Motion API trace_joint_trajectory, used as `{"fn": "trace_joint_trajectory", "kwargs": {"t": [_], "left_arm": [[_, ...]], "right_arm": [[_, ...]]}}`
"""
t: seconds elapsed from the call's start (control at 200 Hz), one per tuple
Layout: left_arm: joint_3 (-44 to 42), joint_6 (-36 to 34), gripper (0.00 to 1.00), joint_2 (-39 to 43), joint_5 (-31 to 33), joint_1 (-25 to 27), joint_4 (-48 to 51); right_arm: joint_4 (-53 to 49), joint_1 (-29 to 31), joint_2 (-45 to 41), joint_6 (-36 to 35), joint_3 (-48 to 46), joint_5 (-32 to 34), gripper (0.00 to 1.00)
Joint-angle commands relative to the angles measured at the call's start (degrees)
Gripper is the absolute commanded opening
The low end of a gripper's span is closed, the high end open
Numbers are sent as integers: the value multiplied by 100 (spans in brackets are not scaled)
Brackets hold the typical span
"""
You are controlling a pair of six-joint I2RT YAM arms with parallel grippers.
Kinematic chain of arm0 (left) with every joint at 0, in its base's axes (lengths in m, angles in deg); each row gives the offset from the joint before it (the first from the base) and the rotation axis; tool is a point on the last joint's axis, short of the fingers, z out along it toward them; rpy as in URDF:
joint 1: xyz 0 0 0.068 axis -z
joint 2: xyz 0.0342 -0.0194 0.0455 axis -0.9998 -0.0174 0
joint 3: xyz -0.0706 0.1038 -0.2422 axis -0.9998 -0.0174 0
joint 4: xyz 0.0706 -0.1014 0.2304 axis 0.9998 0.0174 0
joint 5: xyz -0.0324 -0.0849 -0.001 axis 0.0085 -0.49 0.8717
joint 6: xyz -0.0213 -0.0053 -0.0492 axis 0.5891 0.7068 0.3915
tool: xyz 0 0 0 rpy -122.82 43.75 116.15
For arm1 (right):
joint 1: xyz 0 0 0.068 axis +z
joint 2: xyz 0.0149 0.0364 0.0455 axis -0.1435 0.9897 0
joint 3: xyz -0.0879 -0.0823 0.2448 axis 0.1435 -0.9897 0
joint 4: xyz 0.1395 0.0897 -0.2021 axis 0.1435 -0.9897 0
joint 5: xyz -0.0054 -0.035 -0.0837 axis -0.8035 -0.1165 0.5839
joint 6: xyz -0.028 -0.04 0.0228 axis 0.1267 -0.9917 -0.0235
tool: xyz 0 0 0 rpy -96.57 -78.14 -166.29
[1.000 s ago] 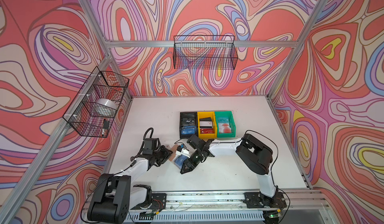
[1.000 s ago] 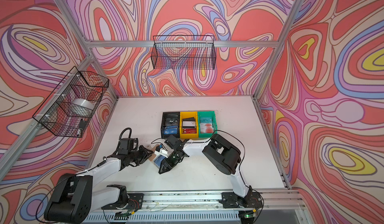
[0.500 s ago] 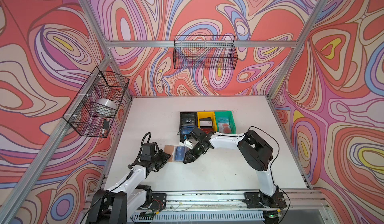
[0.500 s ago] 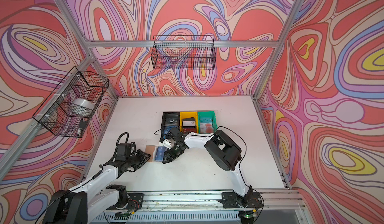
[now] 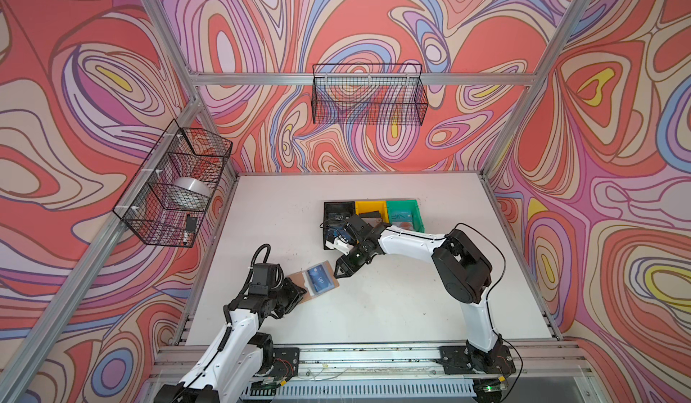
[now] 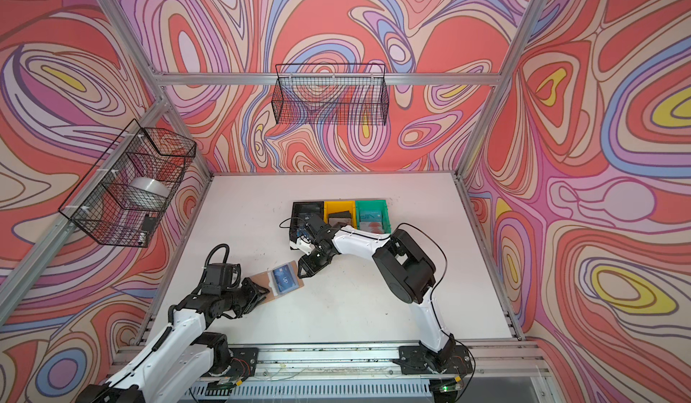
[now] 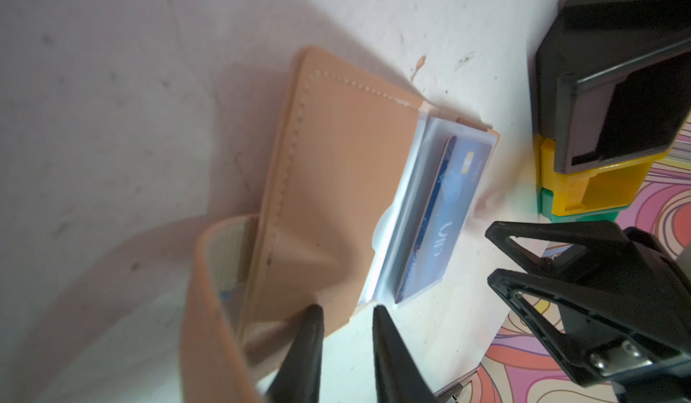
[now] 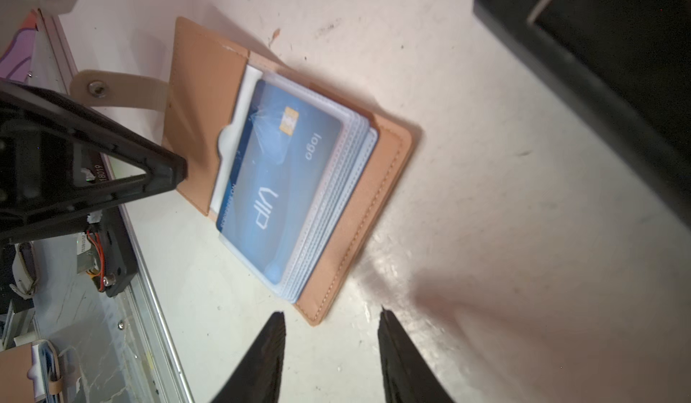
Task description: Take the credit cards out of the card holder
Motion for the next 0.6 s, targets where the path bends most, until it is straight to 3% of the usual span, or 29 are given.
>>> {"fn": "trace_joint_trajectory", "kwargs": {"t": [0.0, 0.24, 0.596], "left_arm": [[98, 149, 28, -202, -107, -3, -43], [239, -60, 27, -1098, -330, -12, -695], [317, -93, 27, -1001, -418, -139, -723]], "right_arm": [[-100, 1, 82, 10, 139, -149, 42], [358, 3, 140, 459, 123, -750, 35], [816, 5, 474, 832, 297, -1192, 30]]}}
